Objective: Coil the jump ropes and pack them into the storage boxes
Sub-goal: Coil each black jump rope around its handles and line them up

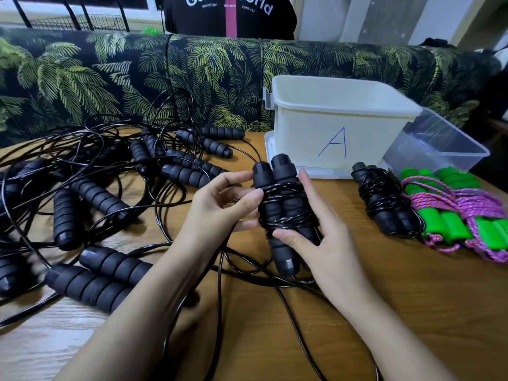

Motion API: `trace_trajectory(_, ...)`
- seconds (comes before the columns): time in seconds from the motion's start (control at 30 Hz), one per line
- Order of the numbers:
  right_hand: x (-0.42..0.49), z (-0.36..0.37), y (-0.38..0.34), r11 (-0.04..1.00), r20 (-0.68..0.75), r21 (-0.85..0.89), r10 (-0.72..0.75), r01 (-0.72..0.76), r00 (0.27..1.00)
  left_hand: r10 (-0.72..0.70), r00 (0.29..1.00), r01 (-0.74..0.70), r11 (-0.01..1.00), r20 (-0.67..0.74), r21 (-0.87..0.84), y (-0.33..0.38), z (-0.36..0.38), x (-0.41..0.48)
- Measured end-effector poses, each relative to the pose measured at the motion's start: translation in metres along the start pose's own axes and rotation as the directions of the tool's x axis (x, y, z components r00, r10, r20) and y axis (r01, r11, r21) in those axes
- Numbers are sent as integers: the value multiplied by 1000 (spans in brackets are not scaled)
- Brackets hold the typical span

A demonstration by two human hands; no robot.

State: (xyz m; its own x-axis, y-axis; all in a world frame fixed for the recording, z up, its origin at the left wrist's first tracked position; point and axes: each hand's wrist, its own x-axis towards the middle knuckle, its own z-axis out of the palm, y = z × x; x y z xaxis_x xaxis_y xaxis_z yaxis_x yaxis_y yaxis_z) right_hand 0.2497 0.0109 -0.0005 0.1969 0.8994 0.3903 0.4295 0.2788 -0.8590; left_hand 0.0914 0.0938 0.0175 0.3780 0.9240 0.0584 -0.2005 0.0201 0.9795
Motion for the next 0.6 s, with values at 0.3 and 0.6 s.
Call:
trace_trajectory(0.3,-8,16,4,723,4,-674,-205,154,979,185,959,-158,978,-214,137,-7,16,-9)
trace_trajectory(0.6,-5,6,6,754,-142,-657,-137,10,980,216,975,-223,960,58,168,-10,16,-8)
